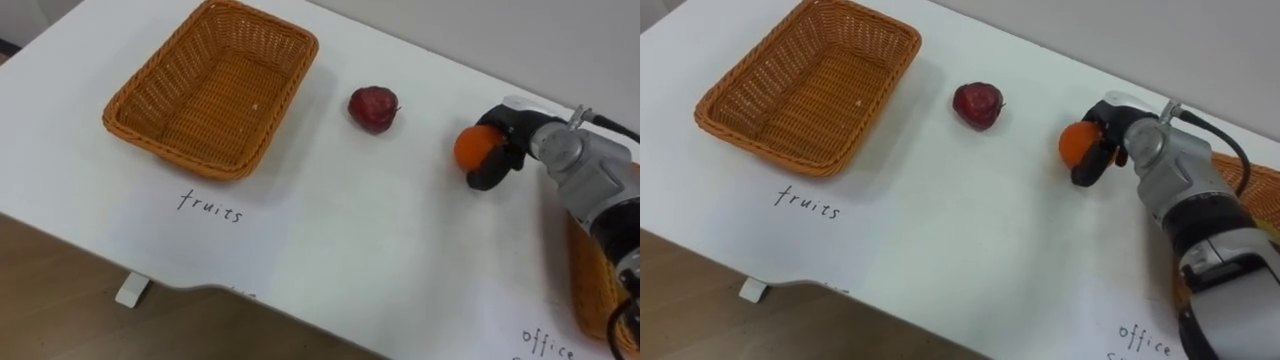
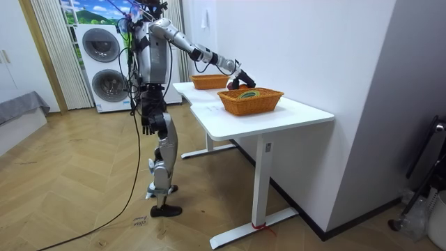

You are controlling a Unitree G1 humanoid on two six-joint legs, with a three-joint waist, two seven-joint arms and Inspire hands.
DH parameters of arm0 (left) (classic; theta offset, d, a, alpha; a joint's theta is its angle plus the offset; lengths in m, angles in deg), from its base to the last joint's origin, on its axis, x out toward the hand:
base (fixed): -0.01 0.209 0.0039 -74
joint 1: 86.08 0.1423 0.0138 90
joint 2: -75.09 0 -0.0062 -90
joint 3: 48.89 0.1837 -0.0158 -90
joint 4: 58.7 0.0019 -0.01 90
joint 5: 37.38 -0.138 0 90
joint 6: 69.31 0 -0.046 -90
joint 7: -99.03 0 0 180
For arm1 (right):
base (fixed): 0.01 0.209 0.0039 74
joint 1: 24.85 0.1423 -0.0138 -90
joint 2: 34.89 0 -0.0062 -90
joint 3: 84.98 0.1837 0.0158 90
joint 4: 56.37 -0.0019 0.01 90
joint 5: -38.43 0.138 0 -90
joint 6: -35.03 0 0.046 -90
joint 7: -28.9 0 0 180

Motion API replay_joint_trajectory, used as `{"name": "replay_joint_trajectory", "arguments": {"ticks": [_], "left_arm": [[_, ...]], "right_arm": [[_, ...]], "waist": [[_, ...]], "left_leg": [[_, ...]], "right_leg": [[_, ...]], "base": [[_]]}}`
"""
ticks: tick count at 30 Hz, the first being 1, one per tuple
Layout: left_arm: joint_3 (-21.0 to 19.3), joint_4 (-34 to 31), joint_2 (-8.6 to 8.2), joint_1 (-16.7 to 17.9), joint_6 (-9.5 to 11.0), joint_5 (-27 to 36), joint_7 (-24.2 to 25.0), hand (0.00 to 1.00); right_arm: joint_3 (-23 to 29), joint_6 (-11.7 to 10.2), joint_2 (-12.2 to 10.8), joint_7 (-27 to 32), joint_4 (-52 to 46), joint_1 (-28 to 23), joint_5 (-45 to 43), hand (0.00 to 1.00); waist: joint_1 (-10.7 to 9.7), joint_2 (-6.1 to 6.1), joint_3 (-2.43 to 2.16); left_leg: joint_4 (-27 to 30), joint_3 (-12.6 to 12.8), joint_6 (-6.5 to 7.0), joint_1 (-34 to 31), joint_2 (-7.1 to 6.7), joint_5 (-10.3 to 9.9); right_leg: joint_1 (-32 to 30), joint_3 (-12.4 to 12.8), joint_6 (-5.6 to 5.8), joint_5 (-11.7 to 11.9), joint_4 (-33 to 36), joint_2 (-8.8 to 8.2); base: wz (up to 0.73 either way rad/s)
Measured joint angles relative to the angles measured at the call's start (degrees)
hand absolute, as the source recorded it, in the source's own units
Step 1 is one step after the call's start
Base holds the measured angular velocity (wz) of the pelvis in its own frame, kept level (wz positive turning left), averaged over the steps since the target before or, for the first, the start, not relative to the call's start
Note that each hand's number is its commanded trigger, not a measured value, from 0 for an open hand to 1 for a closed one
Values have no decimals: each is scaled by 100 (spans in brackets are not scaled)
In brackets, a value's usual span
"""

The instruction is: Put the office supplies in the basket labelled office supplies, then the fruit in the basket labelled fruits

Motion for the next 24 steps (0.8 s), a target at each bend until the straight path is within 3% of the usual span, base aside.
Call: {"name": "replay_joint_trajectory", "arguments": {"ticks": [11, 18, 20, 24], "left_arm": [[-2, -57, -1, 79, 12, -4, 30, 0], [-22, -236, -39, 235, 99, -7, 113, 0], [-26, -233, -61, 237, 111, -6, 112, 0], [-139, -308, -144, 280, 110, -7, 98, 0]], "right_arm": [[9, 57, 14, -267, -520, -1, 151, 100], [201, -52, 44, -337, -1964, -13, 129, 100], [290, -121, 44, -337, -2182, -26, 254, 100], [454, -111, 46, -342, -2480, -125, 482, 100]], "waist": [[-51, 26, -14], [-347, 74, -77], [-377, 90, -74], [-432, 142, -121]], "left_leg": [[3, 13, -1, -9, 4, 1], [33, -14, -2, 37, -4, 4], [29, -15, -2, 115, -6, 3], [-30, -18, -2, 257, -5, 3]], "right_leg": [[-6, 17, -3, 2, 5, 4], [56, -8, -3, 2, -1, -7], [137, -2, -2, 2, -10, -22], [259, 14, -2, 2, -5, -31]], "base": [[0], [2], [0], [0]]}}
